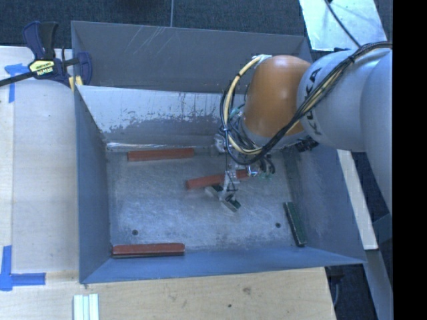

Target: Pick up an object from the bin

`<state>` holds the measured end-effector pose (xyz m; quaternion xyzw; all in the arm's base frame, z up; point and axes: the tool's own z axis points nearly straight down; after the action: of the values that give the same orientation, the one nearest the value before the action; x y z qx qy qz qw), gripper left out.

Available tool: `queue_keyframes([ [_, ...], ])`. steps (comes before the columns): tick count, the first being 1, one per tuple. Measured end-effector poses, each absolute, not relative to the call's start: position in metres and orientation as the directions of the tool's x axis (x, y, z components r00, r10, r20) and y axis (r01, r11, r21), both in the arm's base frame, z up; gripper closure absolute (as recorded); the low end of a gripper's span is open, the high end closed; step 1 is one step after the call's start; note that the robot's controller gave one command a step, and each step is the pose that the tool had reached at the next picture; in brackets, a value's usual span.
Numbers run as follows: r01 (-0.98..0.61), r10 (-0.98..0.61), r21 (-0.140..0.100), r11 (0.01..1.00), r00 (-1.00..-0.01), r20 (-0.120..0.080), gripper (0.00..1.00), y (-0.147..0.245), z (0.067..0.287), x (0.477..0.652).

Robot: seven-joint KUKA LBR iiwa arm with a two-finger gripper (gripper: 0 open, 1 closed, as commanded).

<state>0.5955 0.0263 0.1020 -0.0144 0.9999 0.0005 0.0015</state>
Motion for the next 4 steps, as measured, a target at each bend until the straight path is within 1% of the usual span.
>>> queue_keyframes([
  [1, 0.168, 0.168, 0.0, 0.986, -0.986, 0.001, 0.0, 0.03, 0.1, 0.582],
  [2, 0.394, 0.394, -0.001, 0.919, -0.919, 0.002, 0.0, 0.025, 0.07, 0.576],
  [3, 0.391, 0.391, -0.001, 0.92, -0.92, 0.001, 0.0, 0.025, 0.07, 0.577],
  [4, 0.391, 0.391, 0.001, 0.92, -0.92, -0.002, 1.0, 0.025, 0.071, 0.578],
])
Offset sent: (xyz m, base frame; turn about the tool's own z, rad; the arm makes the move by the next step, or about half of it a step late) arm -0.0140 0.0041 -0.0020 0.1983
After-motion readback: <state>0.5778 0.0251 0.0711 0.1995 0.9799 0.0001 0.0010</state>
